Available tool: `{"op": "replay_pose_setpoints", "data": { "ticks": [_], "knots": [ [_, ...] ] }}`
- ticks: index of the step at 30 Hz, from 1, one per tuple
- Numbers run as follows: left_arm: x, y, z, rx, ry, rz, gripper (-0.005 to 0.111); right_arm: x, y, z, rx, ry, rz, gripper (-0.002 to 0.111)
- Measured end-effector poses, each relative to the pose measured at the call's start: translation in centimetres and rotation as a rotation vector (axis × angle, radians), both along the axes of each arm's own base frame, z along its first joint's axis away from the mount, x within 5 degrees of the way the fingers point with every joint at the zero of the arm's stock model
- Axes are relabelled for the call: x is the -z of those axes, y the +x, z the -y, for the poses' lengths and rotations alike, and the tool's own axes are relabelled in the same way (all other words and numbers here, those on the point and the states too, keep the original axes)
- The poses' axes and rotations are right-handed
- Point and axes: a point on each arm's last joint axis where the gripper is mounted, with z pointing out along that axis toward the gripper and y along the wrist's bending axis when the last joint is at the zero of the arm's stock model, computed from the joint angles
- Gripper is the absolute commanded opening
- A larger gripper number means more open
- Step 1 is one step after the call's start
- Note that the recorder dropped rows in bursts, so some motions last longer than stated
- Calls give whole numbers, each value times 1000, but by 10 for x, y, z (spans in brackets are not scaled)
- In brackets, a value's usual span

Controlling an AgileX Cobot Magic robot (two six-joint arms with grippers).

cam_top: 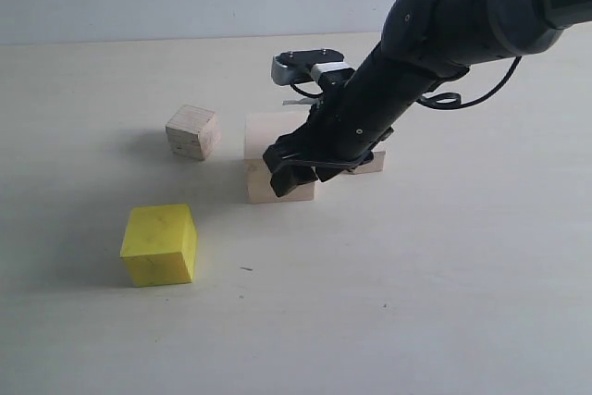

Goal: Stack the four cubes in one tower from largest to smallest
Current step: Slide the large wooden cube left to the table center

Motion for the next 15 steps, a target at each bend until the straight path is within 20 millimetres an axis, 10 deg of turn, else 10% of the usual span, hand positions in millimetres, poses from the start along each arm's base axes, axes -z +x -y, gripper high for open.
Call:
{"op": "replay_pose_setpoints", "data": {
  "ticks": [15],
  "knots": [
    [0, 0, 0, 0, 0, 0, 0, 0, -1, 0, -8, -1, -2, 64]
  ]
}}
